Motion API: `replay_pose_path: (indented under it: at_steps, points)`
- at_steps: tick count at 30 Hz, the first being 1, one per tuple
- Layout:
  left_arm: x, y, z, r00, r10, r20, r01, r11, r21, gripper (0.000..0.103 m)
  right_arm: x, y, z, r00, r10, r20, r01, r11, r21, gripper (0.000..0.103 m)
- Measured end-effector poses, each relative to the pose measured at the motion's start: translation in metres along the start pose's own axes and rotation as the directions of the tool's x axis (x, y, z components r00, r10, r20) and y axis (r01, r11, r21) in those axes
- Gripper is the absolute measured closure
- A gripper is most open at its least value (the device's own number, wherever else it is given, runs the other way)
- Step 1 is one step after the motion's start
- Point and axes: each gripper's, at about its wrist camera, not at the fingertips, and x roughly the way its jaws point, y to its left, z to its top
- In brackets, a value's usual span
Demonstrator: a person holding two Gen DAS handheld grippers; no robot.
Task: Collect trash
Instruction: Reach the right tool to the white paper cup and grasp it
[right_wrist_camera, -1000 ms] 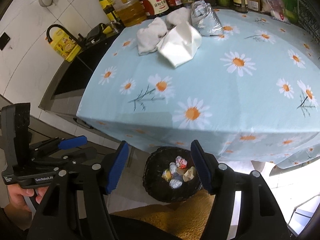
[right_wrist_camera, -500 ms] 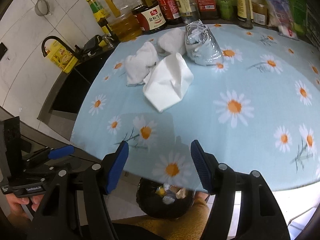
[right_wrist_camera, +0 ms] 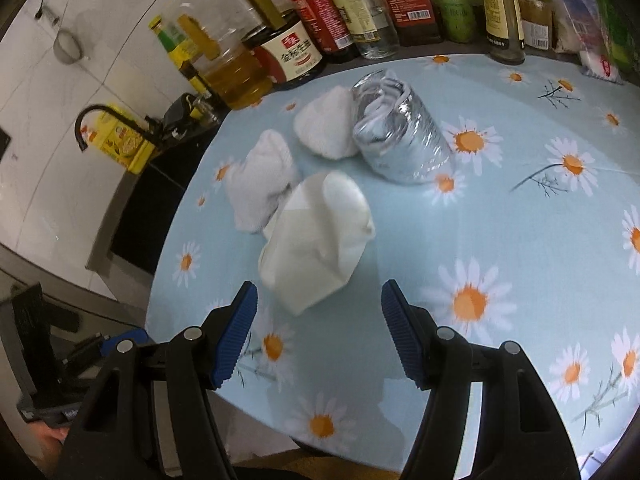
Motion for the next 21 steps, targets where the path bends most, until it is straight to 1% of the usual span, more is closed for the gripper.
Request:
replay_pose_path:
  at_steps: [3,6,11,19,21]
  points:
    - [0.001,-0.003,0.007,1.0,0.008,-0.002,-0.008,1.0,-0.011,0.046,0.009,-0.013,0.013,0.998,0.064,-0.02,-0.063,0.997,0.051,0.038]
    - [0.003,-0.007,0.01,1.0,0.023,-0.007,-0.023,1.0,-0.013,0.046,0.019,-0.023,0.02,0.989,0.138,-0.048,-0.133,0.986,0.099,0.038]
    - [0.009,-0.013,0.012,0.999,0.041,-0.03,-0.042,0.999,-0.007,0.046,0.028,-0.036,0.026,0.975,0.214,-0.058,-0.202,0.965,0.169,0.038]
    - [0.018,-0.024,0.012,0.996,0.063,-0.069,-0.063,0.998,0.009,0.046,0.043,-0.047,0.036,0.961,0.27,-0.061,-0.254,0.949,0.188,0.038]
    - [0.019,-0.027,0.013,0.995,0.073,-0.075,-0.072,0.997,0.012,0.046,0.045,-0.048,0.038,0.96,0.273,-0.057,-0.258,0.949,0.182,0.038]
